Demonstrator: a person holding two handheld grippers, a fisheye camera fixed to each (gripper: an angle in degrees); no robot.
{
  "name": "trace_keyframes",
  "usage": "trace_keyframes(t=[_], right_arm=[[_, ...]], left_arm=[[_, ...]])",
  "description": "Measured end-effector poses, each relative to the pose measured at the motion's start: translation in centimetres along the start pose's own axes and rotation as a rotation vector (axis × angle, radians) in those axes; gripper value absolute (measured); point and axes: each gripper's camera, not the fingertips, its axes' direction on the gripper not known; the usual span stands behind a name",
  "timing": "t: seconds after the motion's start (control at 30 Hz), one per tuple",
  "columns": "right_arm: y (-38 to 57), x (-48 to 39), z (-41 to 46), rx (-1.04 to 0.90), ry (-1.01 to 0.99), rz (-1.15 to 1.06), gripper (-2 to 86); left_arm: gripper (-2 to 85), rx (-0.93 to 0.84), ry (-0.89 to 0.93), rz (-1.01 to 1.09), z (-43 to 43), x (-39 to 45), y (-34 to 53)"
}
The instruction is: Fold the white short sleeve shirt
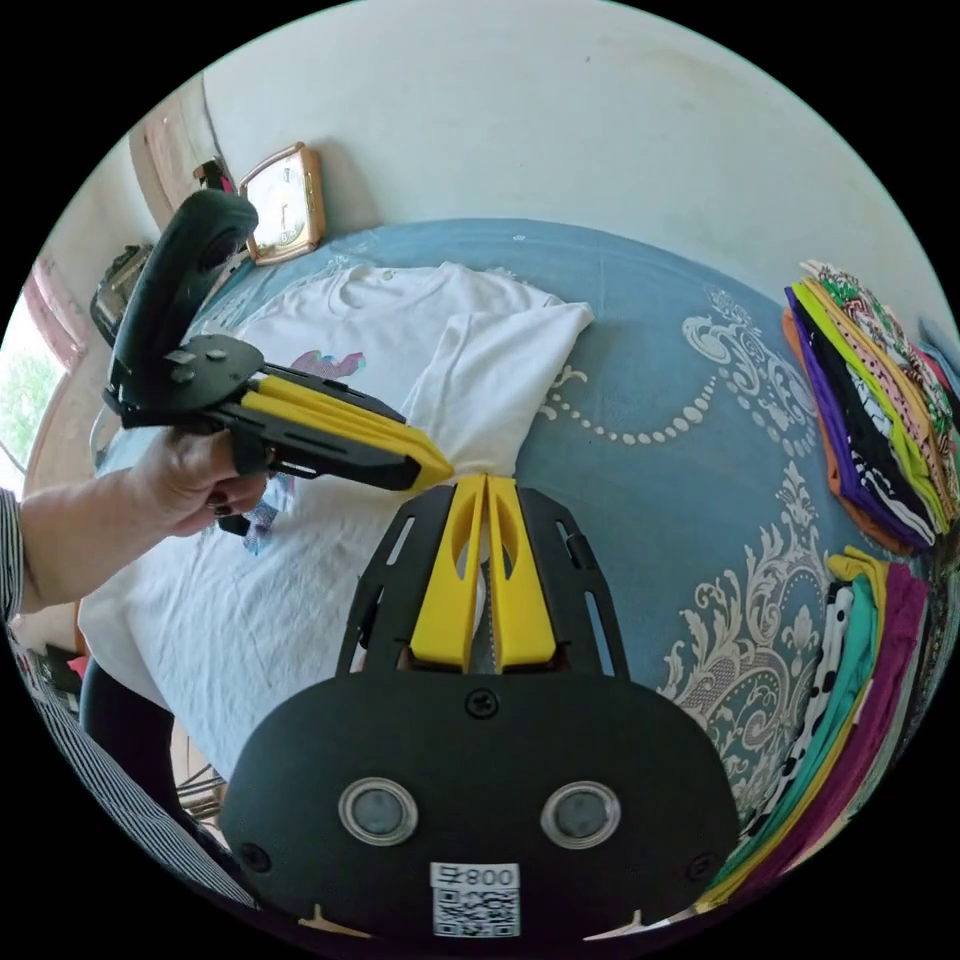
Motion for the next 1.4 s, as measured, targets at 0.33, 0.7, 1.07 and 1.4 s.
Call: trace_keyframes(t=[0.33, 0.7, 1.07, 1.4], right_arm=[[-4.8, -0.8, -8.3, 0.006, 0.046, -0.018, 0.1], [-10.7, 5.7, -20.5, 0.025, -0.221, 0.334, 0.2], [-34.9, -16.5, -25.3, -0.06, -0.421, -0.203, 3.0], [-56.4, -40.7, -25.7, -0.105, -0.447, -0.614, 5.9]], left_arm=[[0.3, 0.218, -0.048, -0.396, -16.7, -5.1, 19.9], [4.2, 0.701, -0.234, -1.134, -37.5, -15.2, 51.8], [3.5, 0.719, -0.086, -1.182, -45.3, -22.0, 64.0], [1.2, 1.037, -0.086, -1.014, -50.8, -18.8, 72.3]])
